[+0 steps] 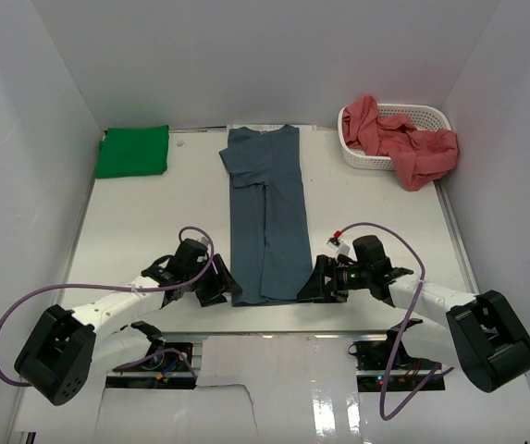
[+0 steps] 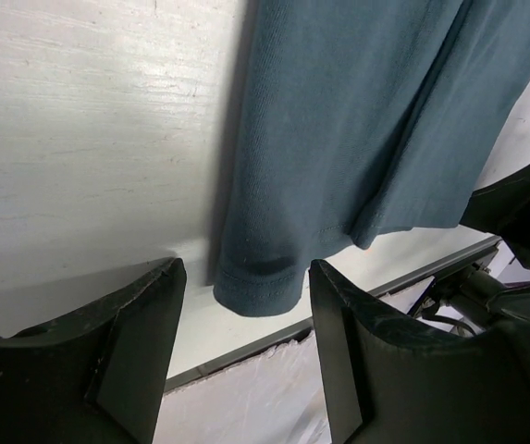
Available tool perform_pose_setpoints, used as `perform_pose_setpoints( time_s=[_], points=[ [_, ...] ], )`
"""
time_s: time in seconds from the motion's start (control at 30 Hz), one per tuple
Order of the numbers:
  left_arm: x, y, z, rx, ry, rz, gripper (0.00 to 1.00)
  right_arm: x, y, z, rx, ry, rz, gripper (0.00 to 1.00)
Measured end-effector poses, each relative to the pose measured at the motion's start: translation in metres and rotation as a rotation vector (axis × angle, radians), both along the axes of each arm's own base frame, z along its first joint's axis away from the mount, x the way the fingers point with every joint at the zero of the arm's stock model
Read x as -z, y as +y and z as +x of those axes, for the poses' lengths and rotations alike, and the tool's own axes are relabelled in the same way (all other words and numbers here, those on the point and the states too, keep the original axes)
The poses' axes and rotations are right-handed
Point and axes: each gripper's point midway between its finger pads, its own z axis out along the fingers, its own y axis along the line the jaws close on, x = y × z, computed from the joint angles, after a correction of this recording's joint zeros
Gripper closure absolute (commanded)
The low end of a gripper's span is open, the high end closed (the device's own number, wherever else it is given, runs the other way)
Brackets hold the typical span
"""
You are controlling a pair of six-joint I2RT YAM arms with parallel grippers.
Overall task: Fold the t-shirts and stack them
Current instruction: Grab the bottom of the folded rectangular tshirt with both arms
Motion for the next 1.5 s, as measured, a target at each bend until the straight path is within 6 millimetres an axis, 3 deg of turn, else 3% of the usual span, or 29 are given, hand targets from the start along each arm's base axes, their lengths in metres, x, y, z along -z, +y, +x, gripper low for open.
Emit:
perform_pose_setpoints(
  time_s=[0.07, 0.13, 0.27, 0.57, 0.63, 0.8, 0.83, 1.03, 1.1, 1.2, 1.23, 1.27, 1.5],
  points=[
    [0.001, -0.001, 0.001, 0.000, 0.002, 0.001, 0.33, 0.000, 0.003, 0.001, -0.001, 0.003, 0.008, 0.00],
    [0.000, -0.003, 0.004, 0.000, -0.001, -0.002, 0.33, 0.000, 0.006, 0.002, 0.001, 0.003, 0.012, 0.07],
    [0.000, -0.004, 0.005, 0.000, -0.004, -0.003, 0.33, 0.006, 0.006, 0.006, 0.014, 0.008, -0.004, 0.29],
    [0.000, -0.004, 0.006, -0.001, -0.008, -0.002, 0.33, 0.013, 0.004, 0.010, 0.046, 0.016, -0.036, 0.35],
    [0.000, -0.003, 0.006, -0.001, -0.008, -0.001, 0.33, 0.013, 0.003, 0.010, 0.049, 0.013, -0.040, 0.42],
    [0.000, -0.003, 0.006, -0.002, -0.010, 0.000, 0.33, 0.018, 0.001, 0.013, 0.069, 0.011, -0.064, 0.45],
    [0.000, -0.003, 0.006, -0.002, -0.010, 0.000, 0.33, 0.018, 0.001, 0.013, 0.071, 0.010, -0.066, 0.50],
    [0.000, -0.003, 0.006, -0.002, -0.010, 0.001, 0.34, 0.022, 0.000, 0.016, 0.086, 0.010, -0.078, 0.52],
    [0.000, -0.003, 0.006, -0.002, -0.011, 0.001, 0.34, 0.023, 0.001, 0.018, 0.092, 0.005, -0.081, 0.67],
    [0.000, -0.003, 0.006, -0.002, -0.011, 0.001, 0.34, 0.029, 0.000, 0.019, 0.102, 0.020, -0.093, 0.72],
    [0.000, -0.003, 0.007, -0.003, -0.011, 0.001, 0.34, 0.030, 0.000, 0.020, 0.103, 0.018, -0.092, 0.86],
    [0.000, -0.003, 0.007, -0.002, -0.011, 0.002, 0.34, 0.032, -0.001, 0.021, 0.112, 0.014, -0.100, 0.92],
    [0.000, -0.003, 0.007, -0.003, -0.011, 0.003, 0.34, 0.034, 0.000, 0.020, 0.104, 0.020, -0.093, 0.92]
  ],
)
